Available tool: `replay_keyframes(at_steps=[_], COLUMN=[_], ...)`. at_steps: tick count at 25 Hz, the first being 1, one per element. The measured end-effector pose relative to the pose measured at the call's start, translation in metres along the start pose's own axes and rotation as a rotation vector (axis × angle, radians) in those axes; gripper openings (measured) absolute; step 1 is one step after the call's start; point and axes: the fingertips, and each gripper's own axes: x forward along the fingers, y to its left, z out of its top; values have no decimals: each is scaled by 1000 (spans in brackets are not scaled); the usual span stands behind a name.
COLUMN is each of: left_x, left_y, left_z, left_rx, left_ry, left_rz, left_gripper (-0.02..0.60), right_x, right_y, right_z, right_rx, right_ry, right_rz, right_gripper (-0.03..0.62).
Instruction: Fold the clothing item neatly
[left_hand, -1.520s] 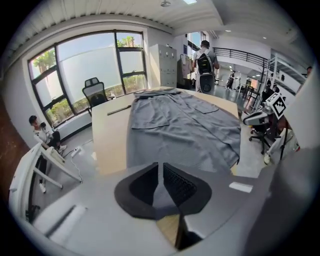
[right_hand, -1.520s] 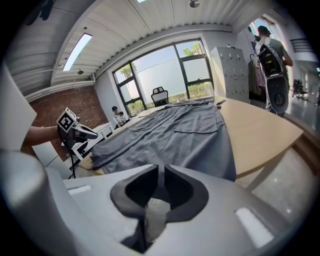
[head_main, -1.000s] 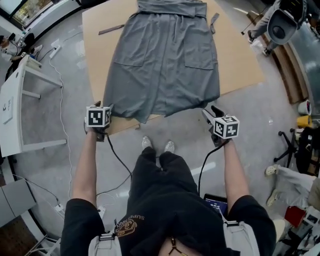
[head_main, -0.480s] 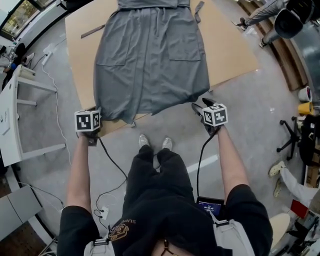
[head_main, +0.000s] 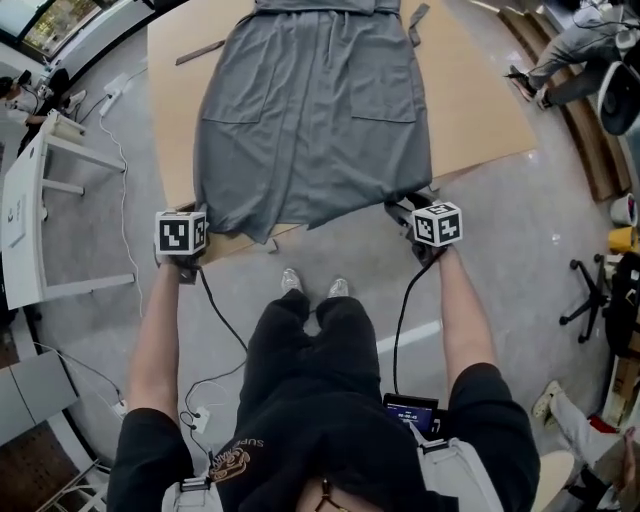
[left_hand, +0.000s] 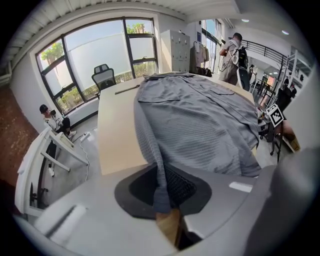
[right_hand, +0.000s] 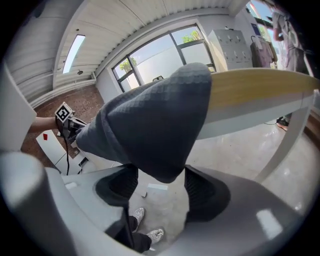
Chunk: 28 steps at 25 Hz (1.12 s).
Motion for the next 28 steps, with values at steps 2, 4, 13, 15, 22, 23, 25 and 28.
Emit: replay_keyframes(at_steps=[2, 4, 13, 15, 22, 23, 25, 28], left_x=[2, 4, -13, -23, -56, -60, -65, -69], left_y=[-1, -1, 0, -6, -13, -12, -12, -15], left_z=[-1, -2, 6, 17, 72, 81, 100, 134], left_rx=[1, 7, -14, -35, -72, -68, -63, -55], left_ry=[4, 17, 11, -20, -150, -164, -190, -227], left_rz=[4, 8, -12, -38, -98, -98, -103, -116], left_gripper=[41, 41, 41, 40, 38, 38, 38, 38], right_x=[0, -4, -62, -80, -117, -117, -117, -114], right_y=[4, 11, 58, 67, 91, 93, 96, 96], right_z=[3, 5, 28, 40, 112, 123, 144, 175], right_rx=[-18, -41, -94, -89, -157, -171, -193, -220], right_ry=[-4, -5, 0, -8, -105, -116, -134, -151], right_rz=[23, 30, 72, 129, 213, 215, 213, 206], right_gripper=[262, 124, 18, 18, 18, 20, 19, 18])
